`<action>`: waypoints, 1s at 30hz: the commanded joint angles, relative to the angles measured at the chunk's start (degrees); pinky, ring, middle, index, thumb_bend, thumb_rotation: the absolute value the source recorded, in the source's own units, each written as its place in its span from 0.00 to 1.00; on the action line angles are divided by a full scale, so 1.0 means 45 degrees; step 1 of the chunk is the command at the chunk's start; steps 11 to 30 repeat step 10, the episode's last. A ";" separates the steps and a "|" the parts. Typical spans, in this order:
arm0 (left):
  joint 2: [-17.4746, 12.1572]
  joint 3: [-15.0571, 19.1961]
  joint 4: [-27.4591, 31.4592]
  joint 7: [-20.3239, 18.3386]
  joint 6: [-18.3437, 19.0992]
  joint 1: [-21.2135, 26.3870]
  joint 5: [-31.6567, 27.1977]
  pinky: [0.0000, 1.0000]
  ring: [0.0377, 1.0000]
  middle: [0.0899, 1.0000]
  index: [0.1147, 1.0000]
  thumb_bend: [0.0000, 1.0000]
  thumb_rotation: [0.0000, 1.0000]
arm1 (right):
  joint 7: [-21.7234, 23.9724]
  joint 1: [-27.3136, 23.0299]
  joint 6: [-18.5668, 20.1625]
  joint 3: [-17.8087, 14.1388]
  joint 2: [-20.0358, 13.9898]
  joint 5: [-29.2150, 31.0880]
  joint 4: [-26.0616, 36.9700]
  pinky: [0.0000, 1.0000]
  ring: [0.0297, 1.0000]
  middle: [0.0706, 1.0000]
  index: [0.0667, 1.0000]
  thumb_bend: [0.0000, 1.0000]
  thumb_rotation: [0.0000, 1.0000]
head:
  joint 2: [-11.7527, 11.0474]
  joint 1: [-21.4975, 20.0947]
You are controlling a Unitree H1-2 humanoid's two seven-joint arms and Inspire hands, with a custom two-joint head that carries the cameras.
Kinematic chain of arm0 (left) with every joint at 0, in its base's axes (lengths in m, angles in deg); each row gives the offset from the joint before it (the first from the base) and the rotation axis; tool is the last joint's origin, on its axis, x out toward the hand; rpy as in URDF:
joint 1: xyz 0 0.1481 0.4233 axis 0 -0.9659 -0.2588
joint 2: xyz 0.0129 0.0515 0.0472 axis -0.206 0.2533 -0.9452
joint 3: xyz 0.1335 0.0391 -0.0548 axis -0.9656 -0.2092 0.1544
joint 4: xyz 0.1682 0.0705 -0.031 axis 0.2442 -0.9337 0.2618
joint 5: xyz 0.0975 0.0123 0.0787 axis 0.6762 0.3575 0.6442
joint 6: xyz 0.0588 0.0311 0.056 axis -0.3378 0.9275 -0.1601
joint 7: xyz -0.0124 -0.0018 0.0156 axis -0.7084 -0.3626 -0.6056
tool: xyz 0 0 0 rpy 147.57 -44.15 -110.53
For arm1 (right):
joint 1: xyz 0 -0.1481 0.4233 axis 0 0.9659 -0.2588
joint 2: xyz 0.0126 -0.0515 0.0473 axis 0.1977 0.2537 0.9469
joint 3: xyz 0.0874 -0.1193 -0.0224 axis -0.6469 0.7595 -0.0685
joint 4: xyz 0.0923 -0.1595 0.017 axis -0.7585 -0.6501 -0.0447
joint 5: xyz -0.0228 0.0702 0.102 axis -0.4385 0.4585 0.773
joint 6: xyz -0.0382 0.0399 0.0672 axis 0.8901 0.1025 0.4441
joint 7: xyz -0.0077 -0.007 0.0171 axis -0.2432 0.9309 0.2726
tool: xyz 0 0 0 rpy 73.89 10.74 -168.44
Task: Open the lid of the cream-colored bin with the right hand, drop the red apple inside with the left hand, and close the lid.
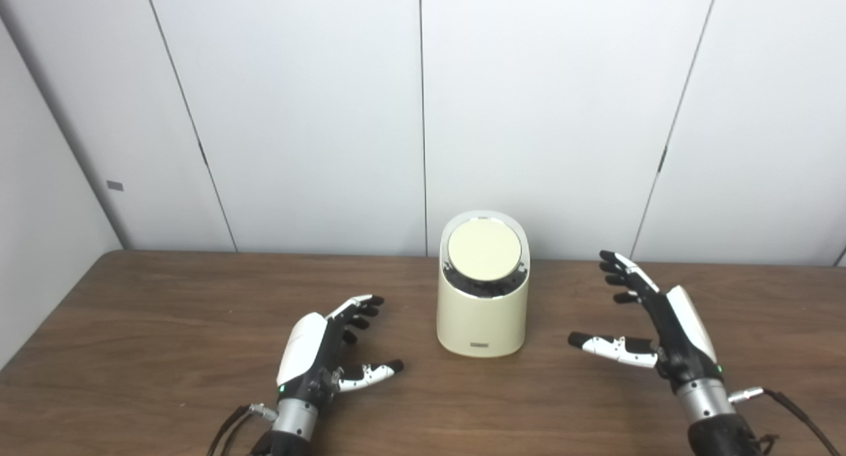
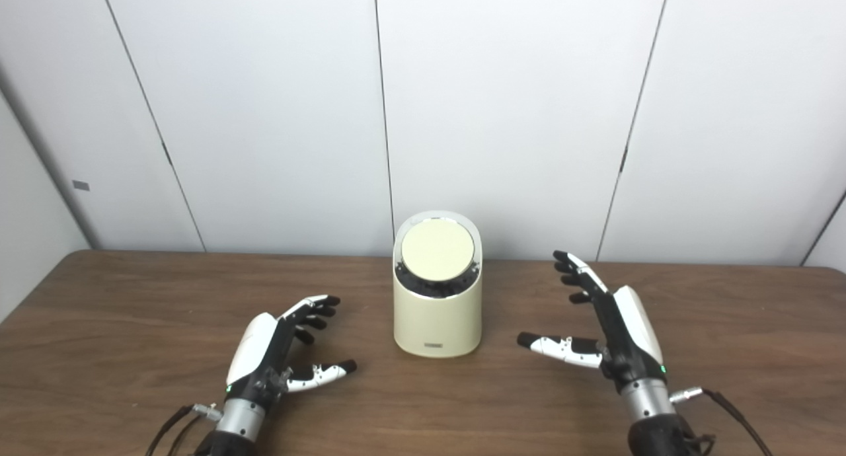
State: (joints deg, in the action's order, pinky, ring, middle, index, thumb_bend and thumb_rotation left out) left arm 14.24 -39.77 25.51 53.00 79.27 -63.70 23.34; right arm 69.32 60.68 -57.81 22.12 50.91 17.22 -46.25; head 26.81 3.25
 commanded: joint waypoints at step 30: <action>-0.0288 0.0133 0.0203 0.0111 -0.0429 0.0101 -0.0222 0.61 0.69 0.74 0.77 0.74 0.12 | -0.0833 0.0218 -0.1539 -0.0186 0.0420 0.0997 -0.0523 0.71 0.80 0.85 0.88 0.71 0.38 | -0.0047 -0.0036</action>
